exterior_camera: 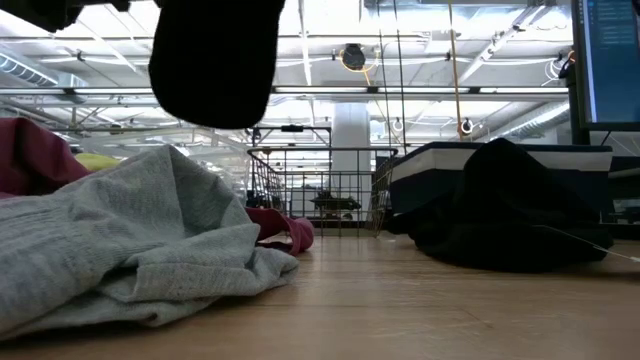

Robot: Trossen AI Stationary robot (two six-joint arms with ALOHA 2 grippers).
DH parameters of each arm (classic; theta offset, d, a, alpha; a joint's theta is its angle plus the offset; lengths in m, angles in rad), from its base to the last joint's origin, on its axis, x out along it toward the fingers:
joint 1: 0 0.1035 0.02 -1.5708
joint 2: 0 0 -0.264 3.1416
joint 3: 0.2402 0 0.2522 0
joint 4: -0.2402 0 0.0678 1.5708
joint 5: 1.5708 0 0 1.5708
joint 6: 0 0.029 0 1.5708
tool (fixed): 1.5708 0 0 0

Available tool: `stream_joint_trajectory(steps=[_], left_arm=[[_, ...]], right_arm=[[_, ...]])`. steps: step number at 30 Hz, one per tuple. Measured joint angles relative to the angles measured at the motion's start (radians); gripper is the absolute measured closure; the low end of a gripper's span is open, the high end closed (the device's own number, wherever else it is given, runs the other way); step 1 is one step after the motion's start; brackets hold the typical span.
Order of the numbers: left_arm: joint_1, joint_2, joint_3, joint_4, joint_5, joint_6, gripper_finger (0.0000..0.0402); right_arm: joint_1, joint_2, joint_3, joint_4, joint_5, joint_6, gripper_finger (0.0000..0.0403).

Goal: Pick & Place Cloths
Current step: Put the black sock into the transparent bin

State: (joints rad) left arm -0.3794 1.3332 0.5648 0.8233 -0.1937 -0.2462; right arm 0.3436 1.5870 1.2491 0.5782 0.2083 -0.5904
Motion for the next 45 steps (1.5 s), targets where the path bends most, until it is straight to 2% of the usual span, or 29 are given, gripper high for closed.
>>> stream_joint_trajectory(steps=[2,5,8,12,14,19,28,35,38,45], left_arm=[[0.017,0.008,0.0,0.008,-0.001,0.0,0.0091],[0.03,0.01,0.0,0.003,0.001,-0.012,0.0141],[0.042,0.009,0.0,0.007,0.003,-0.022,0.0222],[0.047,0.009,0.0,0.014,0.002,0.005,0.0355],[0.046,0.009,0.0,0.014,0.002,0.021,0.0387],[0.046,0.009,0.0,0.012,-0.019,0.011,0.0396],[0.05,0.006,0.001,-0.005,-0.08,0.016,0.04],[0.073,0.006,0.001,-0.007,-0.085,0.016,0.04],[0.087,0.004,0.001,-0.007,-0.085,0.015,0.0401],[0.116,-0.049,0.001,-0.025,-0.09,0.005,0.0401]], right_arm=[[0.0,0.006,0.0,0.008,0.0,0.002,0.0403],[0.001,0.017,0.0,0.002,-0.001,0.008,0.0402],[0.005,0.018,0.0,-0.009,-0.001,0.05,0.0397],[0.005,0.016,0.0,-0.048,-0.001,0.099,0.0388],[0.01,0.018,0.0,-0.059,-0.003,0.128,0.0384],[0.032,0.016,0.0,-0.089,-0.004,0.21,0.0379],[0.111,0.016,0.0,-0.212,-0.001,0.211,0.0378],[0.17,0.016,0.0,-0.292,0.032,0.216,0.0375],[0.192,0.016,0.0,-0.335,0.086,0.221,0.0356],[0.223,0.016,0.0,-0.414,0.157,0.292,0.0276]])
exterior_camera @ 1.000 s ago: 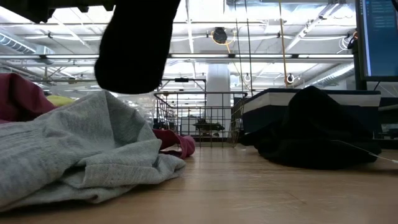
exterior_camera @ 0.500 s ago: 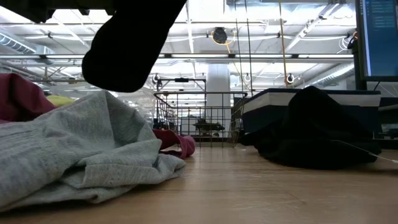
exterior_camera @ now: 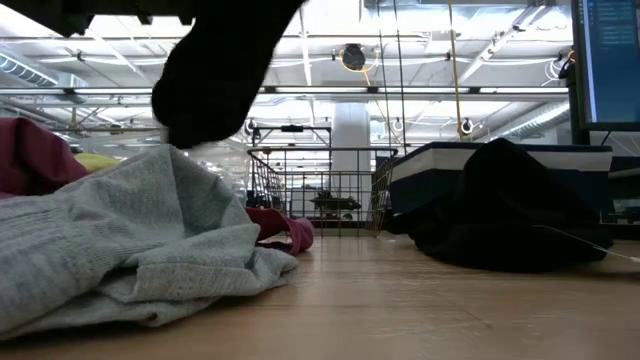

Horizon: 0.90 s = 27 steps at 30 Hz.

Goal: Pick & Place Cloths
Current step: Put the black sock into the transparent bin

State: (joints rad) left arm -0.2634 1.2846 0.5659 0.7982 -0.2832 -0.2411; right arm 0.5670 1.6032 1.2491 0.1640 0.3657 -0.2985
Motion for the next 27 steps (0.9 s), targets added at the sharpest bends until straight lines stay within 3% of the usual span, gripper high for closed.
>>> stream_joint_trajectory(steps=[9,18,27], left_arm=[[0.037,-0.174,0.0,-0.079,-0.017,0.038,0.0401],[0.096,-0.348,0.0,-0.162,-0.127,0.107,0.0401],[0.177,-0.432,0.0,-0.169,-0.245,0.209,0.0402]], right_arm=[[0.04,0.0,0.0,-0.131,0.002,0.098,0.0227],[0.076,0.0,0.0,-0.208,0.0,0.143,0.0232],[0.106,0.0,0.0,-0.249,0.0,0.188,0.0233]])
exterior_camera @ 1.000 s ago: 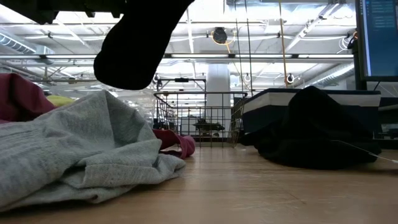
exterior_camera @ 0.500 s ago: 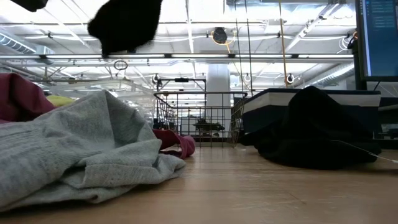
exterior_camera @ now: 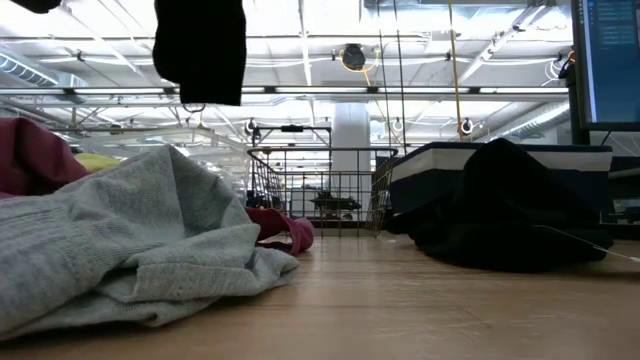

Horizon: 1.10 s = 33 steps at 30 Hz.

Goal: Pick & Place Cloths
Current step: Put the black sock into the transparent bin

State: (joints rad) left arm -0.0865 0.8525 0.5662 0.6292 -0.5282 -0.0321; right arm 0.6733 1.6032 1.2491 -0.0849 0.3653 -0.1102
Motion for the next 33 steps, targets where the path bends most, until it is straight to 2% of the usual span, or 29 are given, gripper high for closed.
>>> stream_joint_trajectory(steps=[6,21,25,33], left_arm=[[0.075,-0.011,0.0,0.0,-0.102,0.077,0.0402],[0.246,-0.011,0.0,-0.01,-0.279,0.193,0.0402],[0.284,-0.011,-0.001,-0.057,-0.321,0.211,0.0402],[0.373,0.005,-0.001,-0.226,-0.337,0.144,0.0402]], right_arm=[[0.004,0.0,0.0,-0.026,-0.003,0.047,0.0238],[0.004,0.0,-0.008,-0.038,-0.003,0.048,0.0237],[0.003,0.0,-0.04,-0.033,-0.003,0.048,0.024],[0.002,0.0,-0.14,0.133,-0.002,0.047,0.0239]])
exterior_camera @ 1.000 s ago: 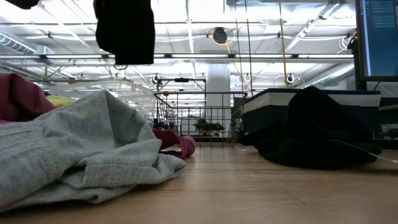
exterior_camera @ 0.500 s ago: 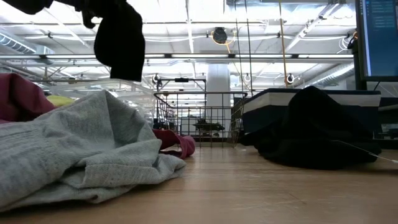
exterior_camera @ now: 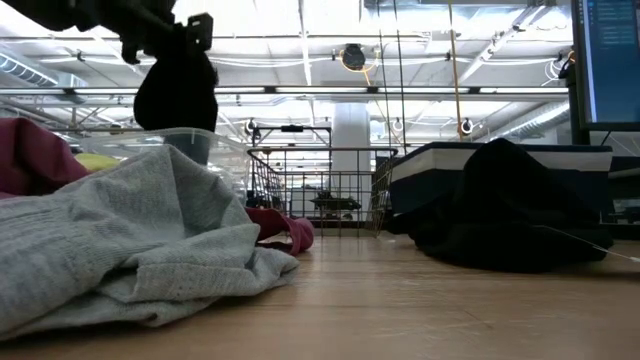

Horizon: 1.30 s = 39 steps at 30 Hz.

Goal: Pick & Place Cloths
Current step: Put the black sock into the transparent bin

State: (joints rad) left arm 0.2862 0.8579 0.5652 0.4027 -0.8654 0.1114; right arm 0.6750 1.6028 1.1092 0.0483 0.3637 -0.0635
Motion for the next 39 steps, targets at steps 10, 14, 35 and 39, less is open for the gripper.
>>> stream_joint_trajectory(steps=[10,14,35,39], left_arm=[[0.065,0.088,0.0,-0.101,0.002,-0.057,0.0401],[0.078,0.13,0.0,-0.131,0.058,-0.079,0.0401],[0.195,0.163,0.0,-0.461,0.397,-0.258,0.0401],[0.237,0.163,0.0,-0.482,0.47,-0.331,0.0401]], right_arm=[[0.0,0.0,-0.014,0.046,0.0,-0.001,0.0243],[0.0,0.0,-0.014,0.046,0.0,-0.001,0.0243],[-0.001,0.0,-0.014,0.046,0.002,-0.002,0.0247],[-0.001,0.0,-0.014,0.046,0.002,-0.002,0.0247]])
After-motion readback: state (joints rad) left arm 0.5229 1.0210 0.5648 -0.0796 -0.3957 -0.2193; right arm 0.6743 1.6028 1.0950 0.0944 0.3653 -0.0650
